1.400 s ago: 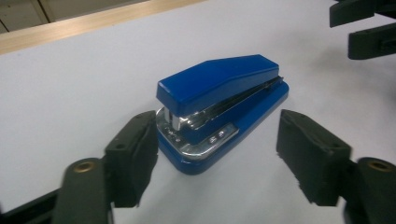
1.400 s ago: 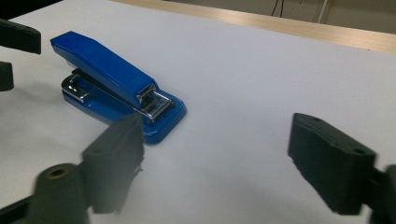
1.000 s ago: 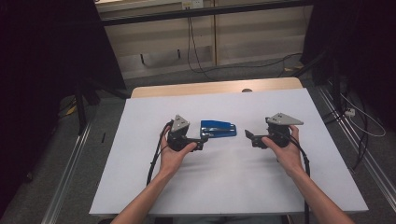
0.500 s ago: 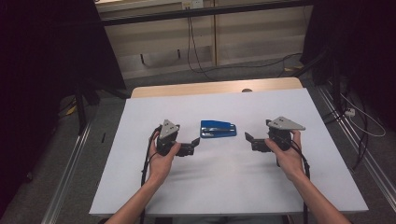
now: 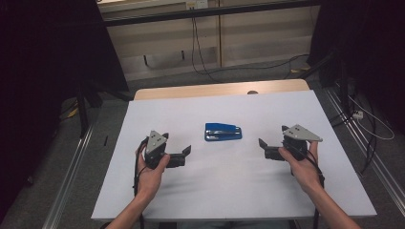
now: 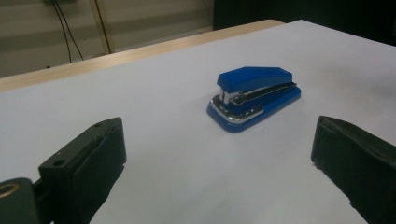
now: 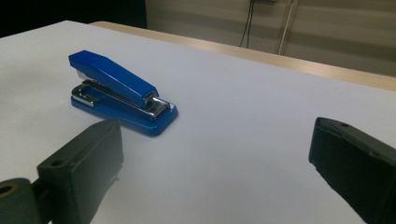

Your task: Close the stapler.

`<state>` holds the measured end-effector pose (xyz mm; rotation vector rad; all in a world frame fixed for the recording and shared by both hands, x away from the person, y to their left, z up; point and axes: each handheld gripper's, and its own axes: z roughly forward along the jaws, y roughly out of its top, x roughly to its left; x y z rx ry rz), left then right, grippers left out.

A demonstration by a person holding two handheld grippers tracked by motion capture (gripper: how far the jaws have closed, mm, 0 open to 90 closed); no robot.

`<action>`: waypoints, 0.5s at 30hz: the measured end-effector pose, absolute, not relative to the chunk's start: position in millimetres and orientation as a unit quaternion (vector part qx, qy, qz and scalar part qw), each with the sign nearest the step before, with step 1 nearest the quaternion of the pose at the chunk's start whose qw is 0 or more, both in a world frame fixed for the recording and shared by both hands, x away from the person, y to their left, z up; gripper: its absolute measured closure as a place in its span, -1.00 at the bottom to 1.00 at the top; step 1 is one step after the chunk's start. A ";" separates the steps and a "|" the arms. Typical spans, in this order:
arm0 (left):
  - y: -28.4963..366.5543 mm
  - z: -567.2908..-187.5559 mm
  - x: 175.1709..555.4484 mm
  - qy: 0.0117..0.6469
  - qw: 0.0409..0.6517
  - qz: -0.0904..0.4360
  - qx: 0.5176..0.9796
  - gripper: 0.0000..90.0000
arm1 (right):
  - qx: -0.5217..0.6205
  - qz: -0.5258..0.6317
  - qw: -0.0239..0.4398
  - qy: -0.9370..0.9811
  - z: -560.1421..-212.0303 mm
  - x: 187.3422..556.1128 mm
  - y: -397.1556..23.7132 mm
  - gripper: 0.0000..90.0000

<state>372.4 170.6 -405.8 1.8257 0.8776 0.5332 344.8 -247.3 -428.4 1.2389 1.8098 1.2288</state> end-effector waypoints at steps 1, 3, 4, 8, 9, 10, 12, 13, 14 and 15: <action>174.6 -405.6 371.1 0.364 0.497 0.223 0.755 -0.92 | 0.471 0.463 0.309 0.684 -428.8 343.0 -249.0 -0.94; 181.8 -405.9 369.0 0.370 0.494 0.223 0.755 -0.92 | 0.475 0.465 0.308 0.680 -429.3 338.8 -252.4 -0.94; 185.4 -406.2 368.0 0.372 0.492 0.224 0.754 -0.92 | 0.477 0.467 0.308 0.678 -429.3 337.1 -254.1 -0.94; 197.7 -405.9 363.0 0.388 0.488 0.229 0.748 -0.92 | 0.481 0.470 0.314 0.670 -426.6 330.1 -258.8 -0.94; 200.1 -405.6 361.7 0.390 0.488 0.231 0.746 -0.92 | 0.481 0.471 0.317 0.668 -425.7 328.0 -259.8 -0.94; 202.8 -405.5 360.1 0.392 0.488 0.231 0.745 -0.92 | 0.480 0.471 0.321 0.667 -425.1 325.5 -260.8 -0.94; 208.1 -405.8 357.3 0.392 0.488 0.230 0.746 -0.92 | 0.484 0.470 0.325 0.662 -424.9 320.4 -263.4 -0.94; 210.3 -406.1 355.5 0.393 0.486 0.231 0.745 -0.92 | 0.484 0.470 0.326 0.662 -425.6 318.2 -264.7 -0.94; 212.4 -406.6 354.0 0.394 0.486 0.235 0.744 -0.92 | 0.486 0.469 0.326 0.661 -426.5 316.1 -266.2 -0.94; 214.6 -406.9 352.3 0.396 0.485 0.235 0.743 -0.92 | 0.488 0.469 0.326 0.659 -427.7 314.3 -267.6 -0.94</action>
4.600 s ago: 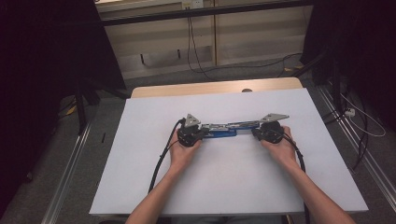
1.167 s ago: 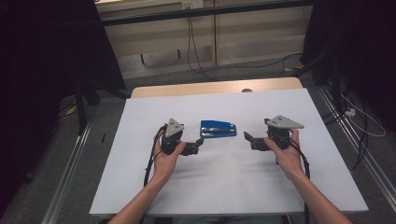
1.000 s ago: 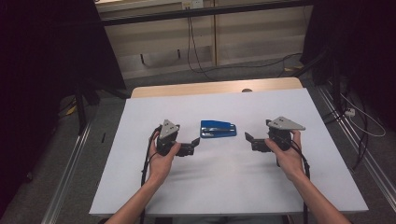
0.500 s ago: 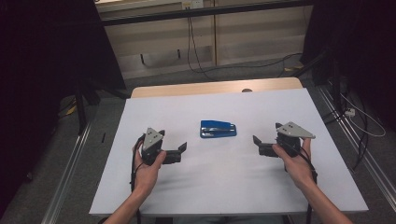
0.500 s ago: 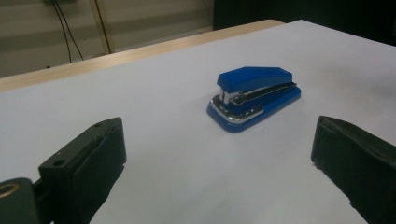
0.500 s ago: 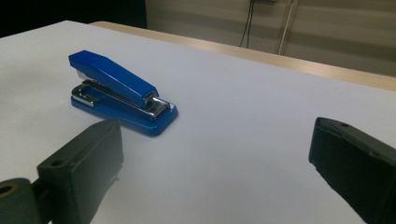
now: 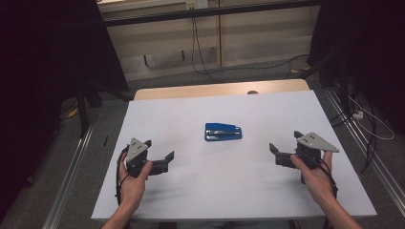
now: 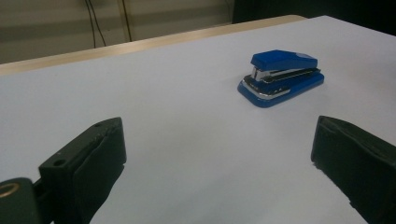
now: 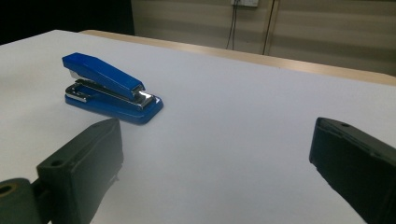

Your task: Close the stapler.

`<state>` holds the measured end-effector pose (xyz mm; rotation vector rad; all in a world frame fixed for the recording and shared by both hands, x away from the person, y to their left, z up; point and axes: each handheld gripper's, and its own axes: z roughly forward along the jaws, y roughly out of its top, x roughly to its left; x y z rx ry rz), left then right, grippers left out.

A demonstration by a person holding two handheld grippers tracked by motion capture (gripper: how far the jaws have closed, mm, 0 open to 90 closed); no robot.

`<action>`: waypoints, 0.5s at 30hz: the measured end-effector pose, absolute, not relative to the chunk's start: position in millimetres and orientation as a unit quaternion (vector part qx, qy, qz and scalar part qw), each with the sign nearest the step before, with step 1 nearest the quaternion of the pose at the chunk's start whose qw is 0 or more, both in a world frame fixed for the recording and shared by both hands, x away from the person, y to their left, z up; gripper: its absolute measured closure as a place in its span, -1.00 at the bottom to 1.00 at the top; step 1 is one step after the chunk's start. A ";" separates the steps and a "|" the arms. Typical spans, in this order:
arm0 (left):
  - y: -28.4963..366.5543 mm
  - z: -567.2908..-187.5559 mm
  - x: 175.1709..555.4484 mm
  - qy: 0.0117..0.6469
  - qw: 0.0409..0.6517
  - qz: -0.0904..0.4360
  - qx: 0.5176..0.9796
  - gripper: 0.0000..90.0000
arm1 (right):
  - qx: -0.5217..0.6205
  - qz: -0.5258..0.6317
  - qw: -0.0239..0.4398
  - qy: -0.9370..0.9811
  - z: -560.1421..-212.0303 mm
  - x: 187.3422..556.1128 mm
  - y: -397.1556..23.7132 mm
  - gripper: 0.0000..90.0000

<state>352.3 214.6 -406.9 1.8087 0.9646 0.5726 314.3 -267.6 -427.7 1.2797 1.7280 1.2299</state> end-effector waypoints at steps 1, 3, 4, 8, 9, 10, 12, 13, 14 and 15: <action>216.9 -407.0 351.0 0.395 0.484 0.237 0.744 -0.92 | 0.491 0.470 0.324 0.658 -428.7 312.9 -268.9 -0.94; 220.5 -407.0 348.0 0.397 0.482 0.242 0.742 -0.92 | 0.494 0.468 0.326 0.656 -429.7 310.1 -270.6 -0.94; 221.9 -406.9 346.4 0.399 0.485 0.244 0.739 -0.92 | 0.495 0.468 0.327 0.655 -429.6 308.8 -271.2 -0.94; 227.7 -404.4 339.5 0.393 0.486 0.248 0.740 -0.92 | 0.496 0.466 0.330 0.654 -428.5 302.3 -272.6 -0.94; 228.9 -404.4 337.6 0.392 0.486 0.252 0.739 -0.92 | 0.497 0.465 0.332 0.653 -428.4 300.3 -273.1 -0.94; 230.5 -404.6 335.6 0.392 0.485 0.254 0.739 -0.92 | 0.498 0.465 0.333 0.652 -428.3 298.5 -273.6 -0.95; 232.8 -405.7 333.6 0.396 0.485 0.251 0.738 -0.92 | 0.500 0.465 0.335 0.649 -428.5 295.7 -275.0 -0.95; 234.4 -406.5 332.3 0.398 0.484 0.252 0.737 -0.92 | 0.501 0.464 0.336 0.648 -428.8 294.7 -275.5 -0.96; 235.6 -407.5 331.2 0.398 0.484 0.255 0.737 -0.92 | 0.501 0.464 0.336 0.649 -428.9 293.7 -276.5 -0.97; 237.5 -407.9 330.0 0.395 0.477 0.257 0.742 -0.92 | 0.503 0.463 0.337 0.647 -429.0 293.0 -277.0 -0.97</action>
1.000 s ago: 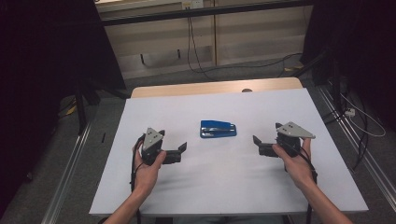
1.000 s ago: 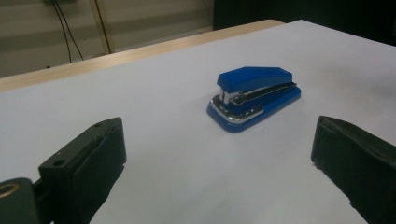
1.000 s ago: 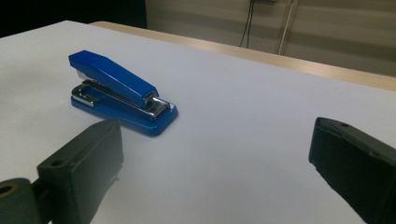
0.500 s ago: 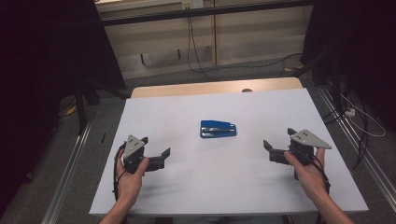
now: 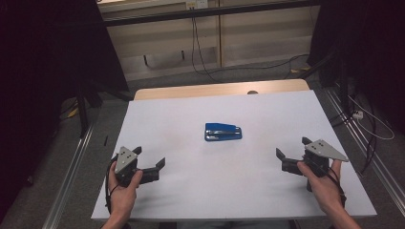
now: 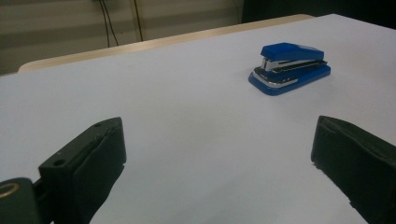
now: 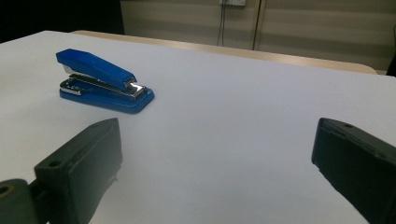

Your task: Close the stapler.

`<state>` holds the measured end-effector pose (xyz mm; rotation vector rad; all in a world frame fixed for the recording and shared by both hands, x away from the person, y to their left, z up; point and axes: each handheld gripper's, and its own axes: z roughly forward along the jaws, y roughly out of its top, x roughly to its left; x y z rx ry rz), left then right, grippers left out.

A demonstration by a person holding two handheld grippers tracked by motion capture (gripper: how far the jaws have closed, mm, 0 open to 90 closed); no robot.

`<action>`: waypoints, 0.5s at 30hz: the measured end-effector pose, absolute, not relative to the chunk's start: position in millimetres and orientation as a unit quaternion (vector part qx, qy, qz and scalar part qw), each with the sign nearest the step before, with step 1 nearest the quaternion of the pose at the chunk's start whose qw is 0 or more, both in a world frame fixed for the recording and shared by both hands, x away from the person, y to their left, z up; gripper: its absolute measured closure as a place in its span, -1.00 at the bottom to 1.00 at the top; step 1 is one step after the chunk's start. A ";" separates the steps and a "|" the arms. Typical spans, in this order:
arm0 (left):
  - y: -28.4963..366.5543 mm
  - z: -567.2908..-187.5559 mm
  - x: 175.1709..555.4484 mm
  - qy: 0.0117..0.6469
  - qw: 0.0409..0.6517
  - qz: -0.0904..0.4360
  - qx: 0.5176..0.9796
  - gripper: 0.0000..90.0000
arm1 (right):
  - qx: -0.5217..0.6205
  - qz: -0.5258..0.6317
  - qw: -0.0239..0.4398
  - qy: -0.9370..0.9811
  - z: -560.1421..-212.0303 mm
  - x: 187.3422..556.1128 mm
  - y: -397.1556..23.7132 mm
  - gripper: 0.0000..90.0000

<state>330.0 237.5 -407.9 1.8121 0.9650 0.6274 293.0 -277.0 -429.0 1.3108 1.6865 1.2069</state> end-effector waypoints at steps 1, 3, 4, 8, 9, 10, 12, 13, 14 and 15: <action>238.7 -408.5 328.8 0.396 0.478 0.258 0.740 -0.92 | 0.504 0.462 0.337 0.647 -429.1 292.1 -277.3 -0.97; 241.9 -408.9 326.0 0.399 0.477 0.259 0.739 -0.92 | 0.504 0.461 0.339 0.646 -429.5 290.6 -278.2 -0.97; 243.4 -409.2 324.8 0.400 0.479 0.260 0.737 -0.92 | 0.505 0.461 0.340 0.646 -429.9 289.8 -278.5 -0.97; 247.6 -411.6 319.8 0.407 0.478 0.259 0.734 -0.92 | 0.512 0.461 0.339 0.641 -434.0 286.6 -279.6 -0.97; 248.2 -412.5 318.6 0.407 0.478 0.259 0.734 -0.92 | 0.513 0.461 0.341 0.638 -435.5 285.8 -280.1 -0.97; 249.0 -413.5 317.3 0.405 0.475 0.261 0.736 -0.92 | 0.515 0.460 0.343 0.637 -437.0 284.9 -280.4 -0.97; 250.0 -416.5 315.4 0.406 0.475 0.261 0.735 -0.92 | 0.515 0.459 0.345 0.637 -439.5 283.4 -280.5 -0.97; 250.9 -417.8 315.1 0.408 0.474 0.258 0.736 -0.92 | 0.514 0.460 0.345 0.637 -440.2 282.9 -280.7 -0.97; 251.3 -418.7 314.8 0.411 0.475 0.255 0.735 -0.92 | 0.513 0.459 0.348 0.636 -440.8 282.6 -281.2 -0.97; 251.8 -419.1 314.4 0.411 0.474 0.255 0.736 -0.92 | 0.513 0.458 0.351 0.635 -441.4 282.6 -281.8 -0.97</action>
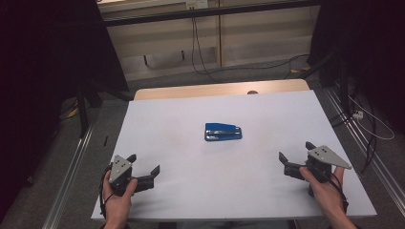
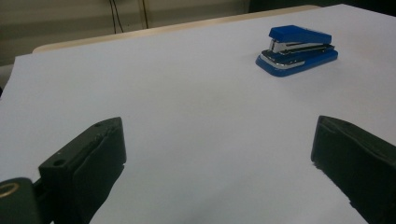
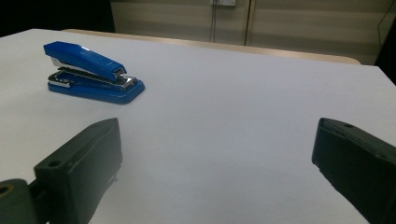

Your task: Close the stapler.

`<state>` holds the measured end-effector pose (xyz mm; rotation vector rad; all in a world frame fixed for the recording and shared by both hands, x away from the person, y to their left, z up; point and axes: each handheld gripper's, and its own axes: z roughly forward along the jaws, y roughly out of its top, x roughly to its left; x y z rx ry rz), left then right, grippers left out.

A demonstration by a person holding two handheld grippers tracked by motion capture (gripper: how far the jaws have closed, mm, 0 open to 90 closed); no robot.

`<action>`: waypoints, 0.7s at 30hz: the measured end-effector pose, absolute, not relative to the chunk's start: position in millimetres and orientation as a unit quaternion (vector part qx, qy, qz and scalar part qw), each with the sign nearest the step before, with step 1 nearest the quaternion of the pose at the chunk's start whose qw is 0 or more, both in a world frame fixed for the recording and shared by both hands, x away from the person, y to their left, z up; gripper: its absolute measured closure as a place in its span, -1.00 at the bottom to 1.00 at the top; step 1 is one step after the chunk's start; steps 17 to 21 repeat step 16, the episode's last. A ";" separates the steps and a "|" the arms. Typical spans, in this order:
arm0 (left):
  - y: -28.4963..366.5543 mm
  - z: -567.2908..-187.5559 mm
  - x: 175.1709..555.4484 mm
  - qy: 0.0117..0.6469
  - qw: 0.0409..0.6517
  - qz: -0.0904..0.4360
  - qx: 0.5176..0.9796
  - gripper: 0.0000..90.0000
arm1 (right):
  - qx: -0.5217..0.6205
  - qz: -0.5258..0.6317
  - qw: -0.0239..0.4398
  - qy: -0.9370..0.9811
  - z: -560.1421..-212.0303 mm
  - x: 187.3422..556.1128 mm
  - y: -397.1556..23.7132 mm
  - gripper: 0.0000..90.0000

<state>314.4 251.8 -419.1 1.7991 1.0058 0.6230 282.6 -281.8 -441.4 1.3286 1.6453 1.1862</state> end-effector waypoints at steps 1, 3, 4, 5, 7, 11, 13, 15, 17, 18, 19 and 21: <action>252.2 -418.8 314.2 0.411 0.473 0.257 0.736 -0.92 | 0.514 0.459 0.352 0.634 -441.6 282.6 -282.6 -0.97; 253.4 -417.9 313.9 0.411 0.480 0.257 0.731 -0.92 | 0.515 0.460 0.354 0.631 -441.3 282.1 -283.1 -0.97; 254.1 -417.7 314.2 0.412 0.482 0.258 0.729 -0.92 | 0.515 0.461 0.354 0.630 -441.1 281.9 -282.9 -0.97; 255.1 -417.5 314.6 0.413 0.481 0.260 0.729 -0.92 | 0.515 0.463 0.353 0.629 -441.0 281.9 -282.7 -0.97; 256.1 -417.6 315.2 0.417 0.482 0.260 0.726 -0.92 | 0.515 0.463 0.354 0.629 -441.4 282.4 -282.3 -0.97; 255.8 -418.3 315.2 0.417 0.482 0.255 0.727 -0.92 | 0.515 0.464 0.351 0.630 -442.4 284.4 -280.2 -0.97; 255.6 -418.4 315.4 0.417 0.482 0.255 0.727 -0.92 | 0.515 0.464 0.349 0.630 -442.6 285.1 -279.4 -0.97; 255.1 -419.0 316.1 0.422 0.485 0.252 0.724 -0.92 | 0.515 0.464 0.347 0.632 -443.0 285.7 -278.6 -0.97; 255.2 -418.9 316.4 0.422 0.484 0.253 0.724 -0.92 | 0.514 0.465 0.346 0.632 -443.3 286.0 -278.4 -0.97; 255.2 -418.9 316.4 0.422 0.484 0.253 0.724 -0.92 | 0.514 0.465 0.346 0.632 -443.3 286.0 -278.4 -0.97; 255.2 -418.9 316.4 0.422 0.484 0.253 0.724 -0.92 | 0.514 0.465 0.346 0.632 -443.3 286.0 -278.4 -0.97; 255.2 -418.9 316.4 0.422 0.484 0.253 0.724 -0.92 | 0.514 0.465 0.346 0.632 -443.3 286.0 -278.4 -0.97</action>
